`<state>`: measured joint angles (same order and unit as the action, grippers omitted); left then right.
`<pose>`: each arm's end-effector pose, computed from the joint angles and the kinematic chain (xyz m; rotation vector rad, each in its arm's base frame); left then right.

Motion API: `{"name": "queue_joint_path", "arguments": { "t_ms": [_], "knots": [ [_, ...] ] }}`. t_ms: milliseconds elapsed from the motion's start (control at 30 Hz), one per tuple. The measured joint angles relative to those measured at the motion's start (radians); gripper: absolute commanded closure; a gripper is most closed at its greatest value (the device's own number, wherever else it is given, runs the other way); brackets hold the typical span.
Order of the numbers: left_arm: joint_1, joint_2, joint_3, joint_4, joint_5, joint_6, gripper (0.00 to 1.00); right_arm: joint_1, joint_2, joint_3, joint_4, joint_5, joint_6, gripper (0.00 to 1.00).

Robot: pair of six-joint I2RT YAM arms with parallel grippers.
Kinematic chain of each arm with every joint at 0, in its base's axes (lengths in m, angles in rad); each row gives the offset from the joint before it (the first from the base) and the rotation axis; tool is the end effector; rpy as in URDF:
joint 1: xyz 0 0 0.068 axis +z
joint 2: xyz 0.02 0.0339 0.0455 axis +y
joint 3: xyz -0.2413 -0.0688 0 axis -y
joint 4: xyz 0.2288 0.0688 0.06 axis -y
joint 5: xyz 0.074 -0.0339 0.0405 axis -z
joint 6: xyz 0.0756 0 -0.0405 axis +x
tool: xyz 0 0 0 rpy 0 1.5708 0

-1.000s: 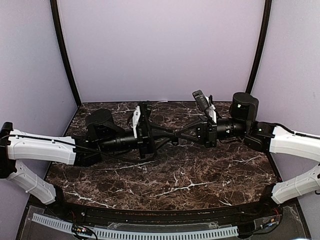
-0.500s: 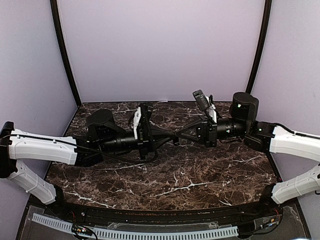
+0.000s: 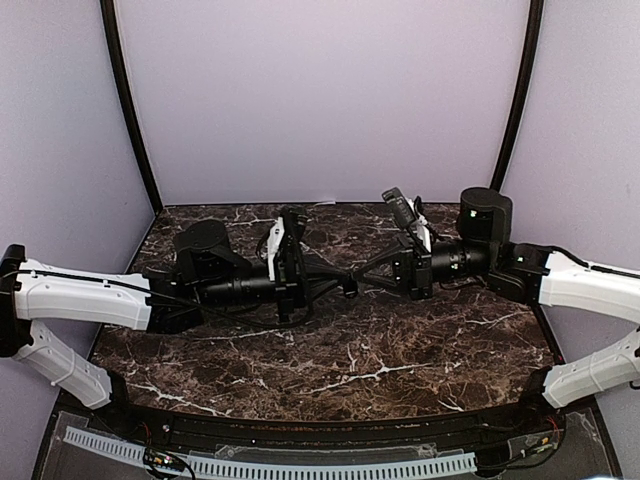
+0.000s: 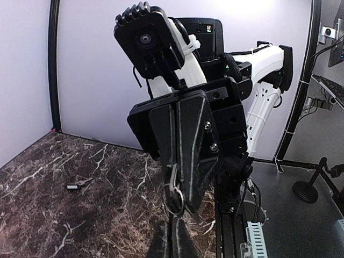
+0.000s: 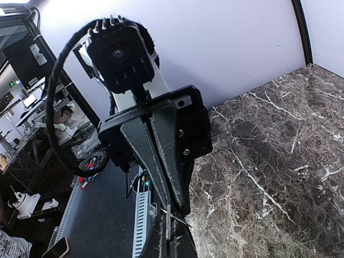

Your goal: Remove the keys from the keyring

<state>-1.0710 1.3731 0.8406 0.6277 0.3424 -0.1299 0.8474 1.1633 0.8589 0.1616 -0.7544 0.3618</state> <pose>0.1429 -0.3147 0.2994 0.9828 1.2702 -1.2057 0.1521 0.2505 0.3053 -1.0477 1.6221 1.4949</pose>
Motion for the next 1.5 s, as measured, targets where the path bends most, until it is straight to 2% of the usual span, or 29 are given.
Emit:
{"name": "queue_joint_path", "arguments": {
  "t_ms": [333, 700, 833, 1100, 1500],
  "knots": [
    [0.005, -0.019, 0.038, -0.214, -0.001, -0.113, 1.00, -0.016, 0.048, 0.000, -0.061, -0.010, -0.034, 1.00],
    [0.062, -0.027, 0.050, -0.283, 0.076, -0.236, 1.00, -0.026, 0.082, 0.000, -0.108, -0.023, -0.070, 1.00],
    [0.080, -0.005, 0.112, -0.340, 0.116, -0.266, 1.00, -0.026, 0.082, 0.005, -0.152, -0.031, -0.116, 1.00],
    [0.082, 0.022, 0.165, -0.415, 0.161, -0.262, 1.00, -0.029, 0.084, 0.060, -0.269, -0.024, -0.206, 1.00],
    [0.082, 0.023, 0.165, -0.420, 0.179, -0.241, 1.00, -0.024, 0.107, 0.075, -0.290, -0.027, -0.222, 1.00]
  ]
}}
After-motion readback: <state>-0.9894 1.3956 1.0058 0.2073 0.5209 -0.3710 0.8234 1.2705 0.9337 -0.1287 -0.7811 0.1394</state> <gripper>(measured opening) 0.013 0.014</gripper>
